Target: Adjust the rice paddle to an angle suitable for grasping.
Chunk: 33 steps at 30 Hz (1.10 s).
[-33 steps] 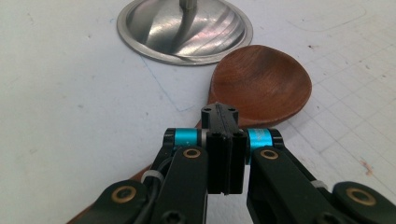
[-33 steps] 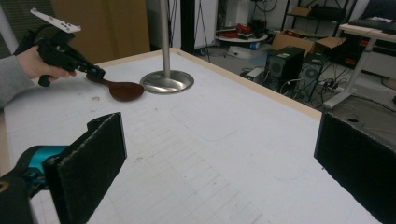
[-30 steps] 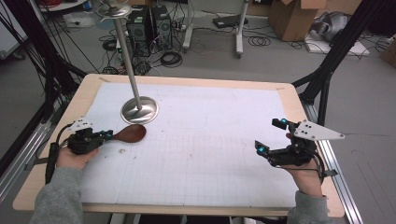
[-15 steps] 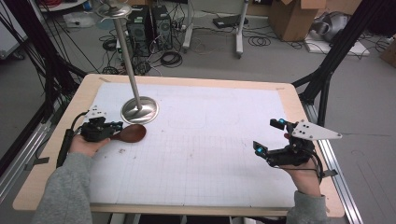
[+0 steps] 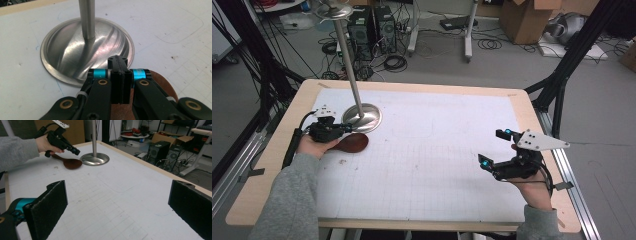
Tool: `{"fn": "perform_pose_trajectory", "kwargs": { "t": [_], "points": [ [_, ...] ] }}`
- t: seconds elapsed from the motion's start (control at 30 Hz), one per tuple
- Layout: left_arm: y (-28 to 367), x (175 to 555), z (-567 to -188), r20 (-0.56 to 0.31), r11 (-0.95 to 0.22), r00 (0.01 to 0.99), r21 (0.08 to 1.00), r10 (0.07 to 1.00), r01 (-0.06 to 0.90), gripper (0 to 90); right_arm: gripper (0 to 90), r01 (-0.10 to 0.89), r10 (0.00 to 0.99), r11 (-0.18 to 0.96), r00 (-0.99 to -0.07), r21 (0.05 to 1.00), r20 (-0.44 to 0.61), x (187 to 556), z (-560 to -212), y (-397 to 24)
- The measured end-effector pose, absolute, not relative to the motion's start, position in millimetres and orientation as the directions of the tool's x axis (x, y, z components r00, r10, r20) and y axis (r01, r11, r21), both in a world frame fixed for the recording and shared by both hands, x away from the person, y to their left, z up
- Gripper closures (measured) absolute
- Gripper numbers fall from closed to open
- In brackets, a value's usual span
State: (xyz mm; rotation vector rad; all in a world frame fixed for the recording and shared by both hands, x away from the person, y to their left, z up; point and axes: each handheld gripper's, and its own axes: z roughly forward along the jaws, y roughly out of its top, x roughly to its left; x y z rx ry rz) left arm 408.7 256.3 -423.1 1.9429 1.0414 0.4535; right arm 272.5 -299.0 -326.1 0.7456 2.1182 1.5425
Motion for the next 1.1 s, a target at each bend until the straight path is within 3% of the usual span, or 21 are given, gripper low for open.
{"fn": "perform_pose_trajectory", "kwargs": {
  "t": [0.33,0.63,1.1],
  "points": [
    [239,419,-432,-0.029,-0.339,0.584,0.789,0.812,0.512,89.7,1.0,0.181,0.637,0.238,-0.771,0.954,-0.012,271,-326,-302],
    [236,427,-435,-0.066,-0.312,0.571,0.783,0.818,0.538,89.7,1.0,0.176,0.644,0.225,-0.765,0.958,-0.011,270,-326,-308],
    [228,427,-438,-0.064,-0.364,0.606,0.748,0.793,0.555,89.7,1.0,0.185,0.629,0.226,-0.778,0.956,0.001,269,-327,-307]
  ]
}}
